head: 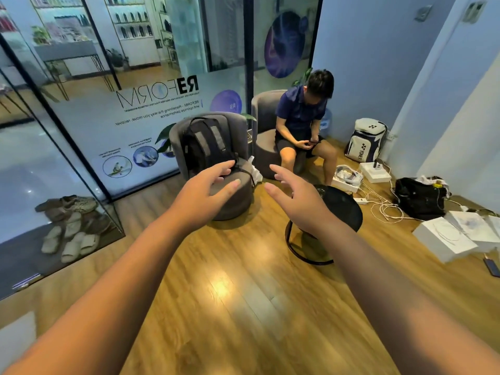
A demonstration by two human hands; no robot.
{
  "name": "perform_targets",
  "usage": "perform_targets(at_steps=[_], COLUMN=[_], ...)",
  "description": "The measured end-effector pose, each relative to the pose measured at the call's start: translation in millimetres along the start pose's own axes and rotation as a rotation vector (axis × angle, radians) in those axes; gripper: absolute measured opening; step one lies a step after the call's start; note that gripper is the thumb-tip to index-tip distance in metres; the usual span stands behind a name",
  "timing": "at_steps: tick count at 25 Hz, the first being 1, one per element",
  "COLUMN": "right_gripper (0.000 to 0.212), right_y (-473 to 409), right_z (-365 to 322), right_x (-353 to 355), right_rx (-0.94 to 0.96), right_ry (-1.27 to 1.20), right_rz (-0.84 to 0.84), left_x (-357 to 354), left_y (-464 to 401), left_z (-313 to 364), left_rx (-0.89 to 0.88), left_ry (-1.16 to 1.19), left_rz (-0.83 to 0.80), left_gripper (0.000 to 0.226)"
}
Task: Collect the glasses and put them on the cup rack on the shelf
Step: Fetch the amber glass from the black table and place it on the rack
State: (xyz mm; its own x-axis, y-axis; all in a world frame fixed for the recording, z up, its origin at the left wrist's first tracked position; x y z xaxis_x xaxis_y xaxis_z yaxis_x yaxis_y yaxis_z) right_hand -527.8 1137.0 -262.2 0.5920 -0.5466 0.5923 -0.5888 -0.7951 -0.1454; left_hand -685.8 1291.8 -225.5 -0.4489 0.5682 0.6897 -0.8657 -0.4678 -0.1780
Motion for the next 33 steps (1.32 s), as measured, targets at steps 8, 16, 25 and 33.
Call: perform_targets(at_steps=[8,16,25,33], right_gripper=[0.062,0.075,0.079,0.083], right_y=[-97,-153,-233,-293], right_z=[71,116,238,341], right_x=[6,1,-5,18], right_rx=[-0.214,-0.481,-0.657,-0.792], right_ry=[0.050,0.071,0.073,0.007], right_rz=[0.175,0.404,0.472,0.490], left_x=[-32,-58,-140,-239], left_y=[-164,-290,-419,-544], left_z=[-60,-102,-153,-164], left_rx=[-0.148,-0.311,-0.375,-0.371], left_ry=[0.045,0.101,0.043,0.024], left_rz=[-0.193,-0.458,-0.676,-0.818], left_gripper=[0.058,0.058,0.069,0.074])
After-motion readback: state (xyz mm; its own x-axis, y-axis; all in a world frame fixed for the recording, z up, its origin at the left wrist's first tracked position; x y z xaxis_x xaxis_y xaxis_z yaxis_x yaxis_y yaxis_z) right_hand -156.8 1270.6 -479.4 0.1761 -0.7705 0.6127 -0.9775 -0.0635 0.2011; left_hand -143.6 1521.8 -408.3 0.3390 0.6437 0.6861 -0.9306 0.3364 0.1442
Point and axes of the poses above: each hand's wrist, its own y-axis away from the middle knuckle, its own x-axis out of the back of the hand, z = x × y, the point moved 7 cm from there along -y, towards the middle knuckle, and after that the axes turned 4 degrees about -z, right-handed, at the moved point
